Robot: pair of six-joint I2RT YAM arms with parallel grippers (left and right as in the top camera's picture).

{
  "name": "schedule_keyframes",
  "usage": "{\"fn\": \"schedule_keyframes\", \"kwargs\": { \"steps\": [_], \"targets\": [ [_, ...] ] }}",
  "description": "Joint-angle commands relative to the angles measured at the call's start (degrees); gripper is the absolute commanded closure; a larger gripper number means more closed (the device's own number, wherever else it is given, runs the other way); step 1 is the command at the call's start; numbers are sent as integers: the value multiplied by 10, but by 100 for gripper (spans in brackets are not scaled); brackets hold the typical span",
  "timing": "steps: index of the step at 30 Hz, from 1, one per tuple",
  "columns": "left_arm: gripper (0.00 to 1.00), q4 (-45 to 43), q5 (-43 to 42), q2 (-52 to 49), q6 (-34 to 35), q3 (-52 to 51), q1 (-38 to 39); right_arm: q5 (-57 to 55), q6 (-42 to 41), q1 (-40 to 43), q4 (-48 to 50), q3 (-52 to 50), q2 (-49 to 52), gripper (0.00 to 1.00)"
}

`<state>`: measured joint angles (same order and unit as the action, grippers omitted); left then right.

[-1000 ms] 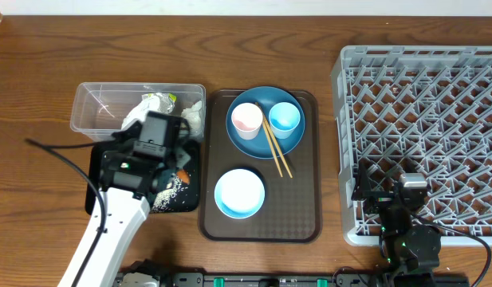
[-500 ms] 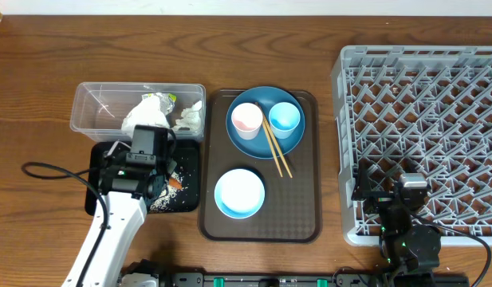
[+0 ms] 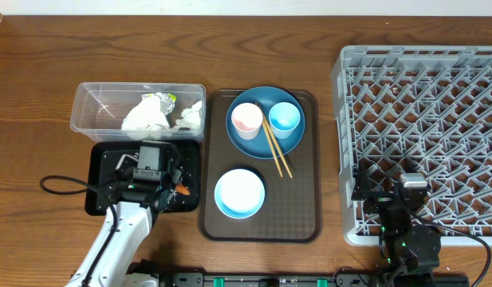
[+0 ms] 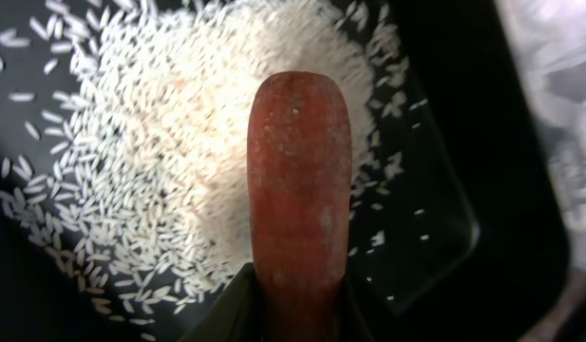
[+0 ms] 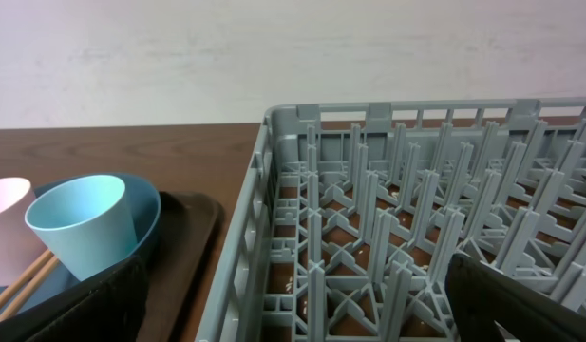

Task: Sort waste into correct bins and load items into the dishwasher rack
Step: 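Carry the carrot left and lower it onto the black tray, then release the carrot onto the rice on the black tray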

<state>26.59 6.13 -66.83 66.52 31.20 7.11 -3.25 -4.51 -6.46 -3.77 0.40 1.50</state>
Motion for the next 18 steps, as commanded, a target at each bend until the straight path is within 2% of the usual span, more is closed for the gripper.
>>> {"fn": "schedule_keyframes", "kwargs": {
  "steps": [1, 3, 6, 7, 18],
  "targets": [
    [89, -9, -3, 5, 11, -3, -3, -4, 3, -5, -2, -1, 0, 1],
    [83, -14, -6, 5, 11, -3, -3, -4, 3, -5, -2, -1, 0, 1],
    [83, -15, -6, 2, 11, -3, -3, -4, 3, -5, -2, -1, 0, 1],
    [79, -14, -6, 1, 11, -3, -3, -4, 3, -5, -2, -1, 0, 1],
    [78, -20, -3, -26, 11, -3, -3, -4, 3, -5, -2, -1, 0, 1]
  ]
}}
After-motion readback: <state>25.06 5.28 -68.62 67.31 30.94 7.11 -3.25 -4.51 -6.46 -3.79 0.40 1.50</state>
